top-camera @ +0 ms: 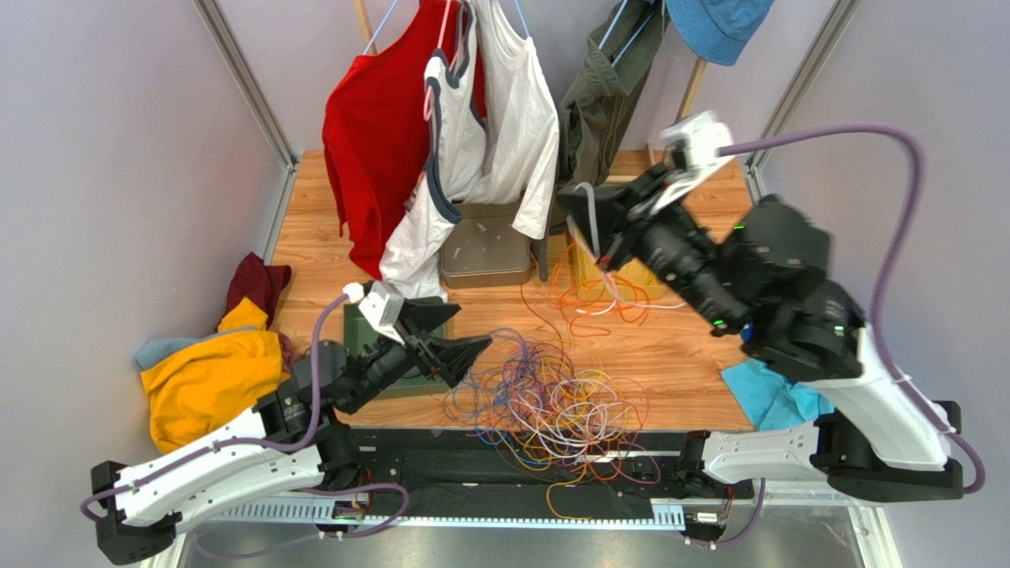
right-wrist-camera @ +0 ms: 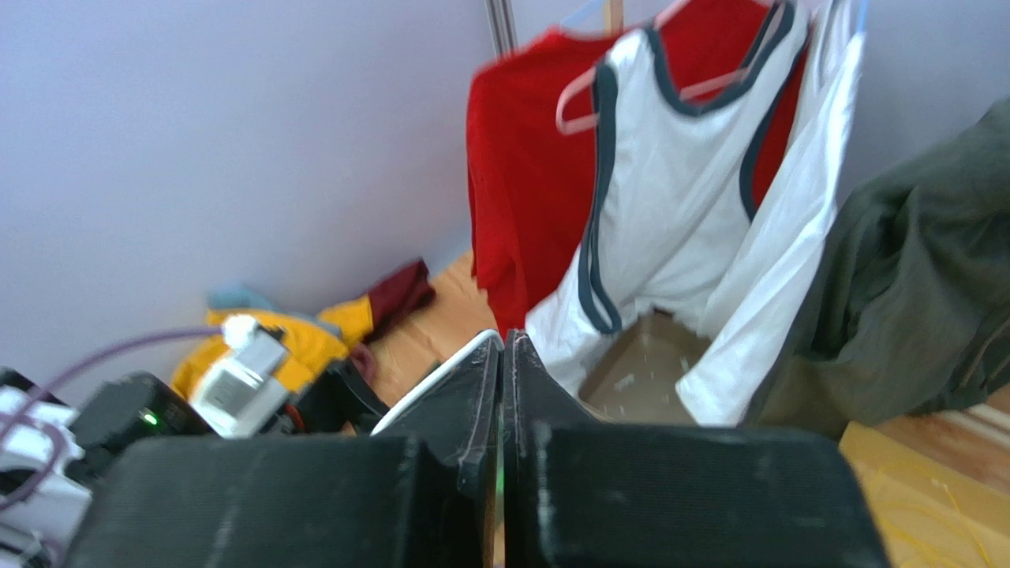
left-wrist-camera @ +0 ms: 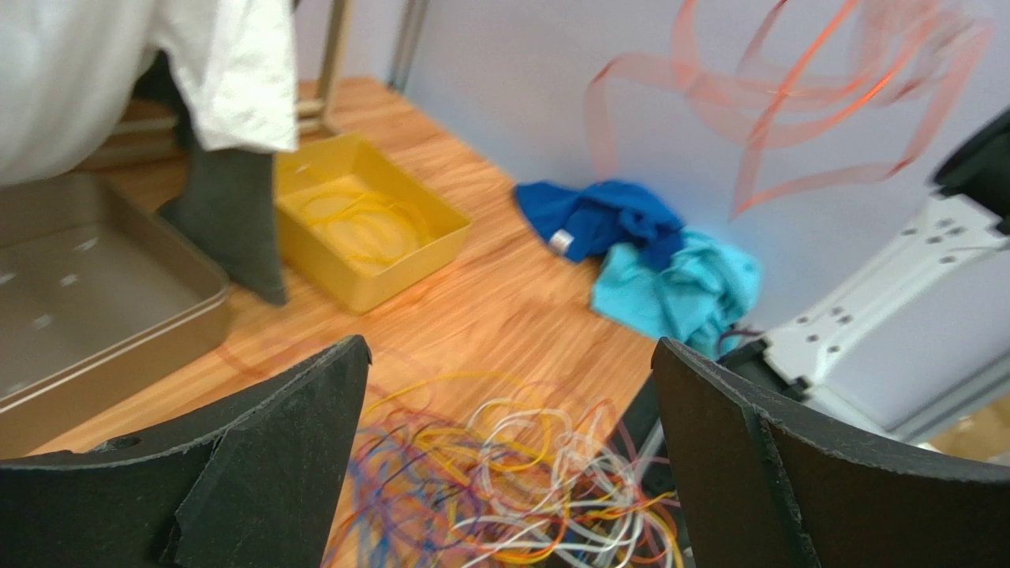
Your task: Untangle the cables
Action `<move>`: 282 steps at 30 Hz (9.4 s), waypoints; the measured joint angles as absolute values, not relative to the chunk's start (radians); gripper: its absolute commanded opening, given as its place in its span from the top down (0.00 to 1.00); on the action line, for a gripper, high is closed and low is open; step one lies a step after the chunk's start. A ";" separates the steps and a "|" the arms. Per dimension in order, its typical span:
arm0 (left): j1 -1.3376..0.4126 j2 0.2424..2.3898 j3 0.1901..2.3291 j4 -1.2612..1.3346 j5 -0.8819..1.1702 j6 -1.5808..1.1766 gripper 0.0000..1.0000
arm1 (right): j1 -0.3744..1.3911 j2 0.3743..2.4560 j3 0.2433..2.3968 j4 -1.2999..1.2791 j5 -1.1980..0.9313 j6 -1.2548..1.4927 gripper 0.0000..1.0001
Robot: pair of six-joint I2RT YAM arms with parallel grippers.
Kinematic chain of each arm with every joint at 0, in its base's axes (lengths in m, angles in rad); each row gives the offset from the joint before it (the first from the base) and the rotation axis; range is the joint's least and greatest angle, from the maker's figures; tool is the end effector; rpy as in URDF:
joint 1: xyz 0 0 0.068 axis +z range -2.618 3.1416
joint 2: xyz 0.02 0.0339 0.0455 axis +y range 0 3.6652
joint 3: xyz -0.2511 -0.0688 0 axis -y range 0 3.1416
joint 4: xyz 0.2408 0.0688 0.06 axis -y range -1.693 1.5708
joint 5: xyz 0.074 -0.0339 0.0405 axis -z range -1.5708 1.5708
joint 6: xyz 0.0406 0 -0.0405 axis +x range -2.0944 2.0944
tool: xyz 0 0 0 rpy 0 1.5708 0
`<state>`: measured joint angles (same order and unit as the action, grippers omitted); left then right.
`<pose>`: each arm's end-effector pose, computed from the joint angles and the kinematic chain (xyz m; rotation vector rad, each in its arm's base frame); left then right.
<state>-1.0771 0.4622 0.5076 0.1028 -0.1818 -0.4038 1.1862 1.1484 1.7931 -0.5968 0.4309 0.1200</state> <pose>0.0755 -0.1249 0.3132 0.3478 1.4771 -1.0798 0.0848 0.1644 0.5405 -0.4752 1.4967 0.7096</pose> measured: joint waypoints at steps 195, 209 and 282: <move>-1.046 0.421 0.436 -0.544 -0.498 -0.960 0.01 | 0.794 1.540 1.399 -0.264 0.360 0.218 0.38; -1.046 0.962 0.477 -0.208 -0.368 -0.933 0.40 | 1.019 1.131 0.776 -0.254 0.309 0.406 0.41; -1.026 1.153 1.753 -0.843 -0.334 -0.492 1.00 | 1.053 0.691 0.592 -0.003 0.006 0.497 0.31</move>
